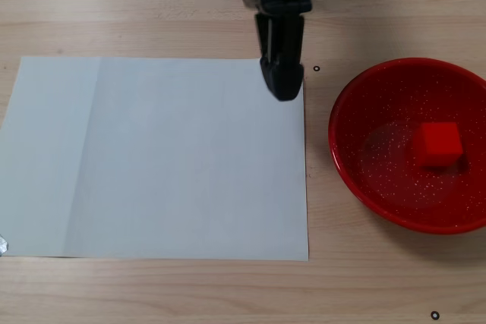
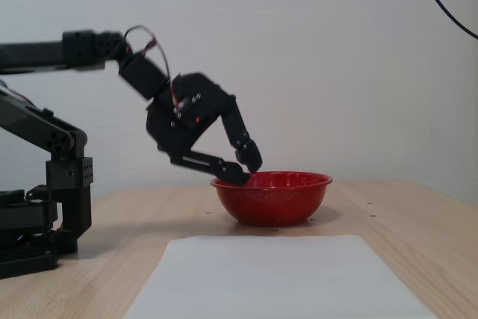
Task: Grasp the red cube and put it in the red bowl.
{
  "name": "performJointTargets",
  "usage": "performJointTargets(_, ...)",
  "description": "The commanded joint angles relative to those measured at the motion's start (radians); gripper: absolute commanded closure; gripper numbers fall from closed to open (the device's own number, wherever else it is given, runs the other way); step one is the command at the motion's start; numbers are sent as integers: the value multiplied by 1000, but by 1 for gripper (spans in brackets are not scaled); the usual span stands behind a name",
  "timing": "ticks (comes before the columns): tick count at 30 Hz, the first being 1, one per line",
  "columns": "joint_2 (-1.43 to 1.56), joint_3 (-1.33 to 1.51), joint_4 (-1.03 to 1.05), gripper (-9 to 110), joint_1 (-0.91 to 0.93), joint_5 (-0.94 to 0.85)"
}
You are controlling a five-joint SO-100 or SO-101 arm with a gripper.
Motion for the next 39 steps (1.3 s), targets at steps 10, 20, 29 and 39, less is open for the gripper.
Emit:
performJointTargets(10,278,316,-288,101,32,-23)
performJointTargets(20,474,532,-281,101,35,-17)
performJointTargets(29,543,534,-72,101,32,-51)
performJointTargets(39,566,534,213,101,8,-103)
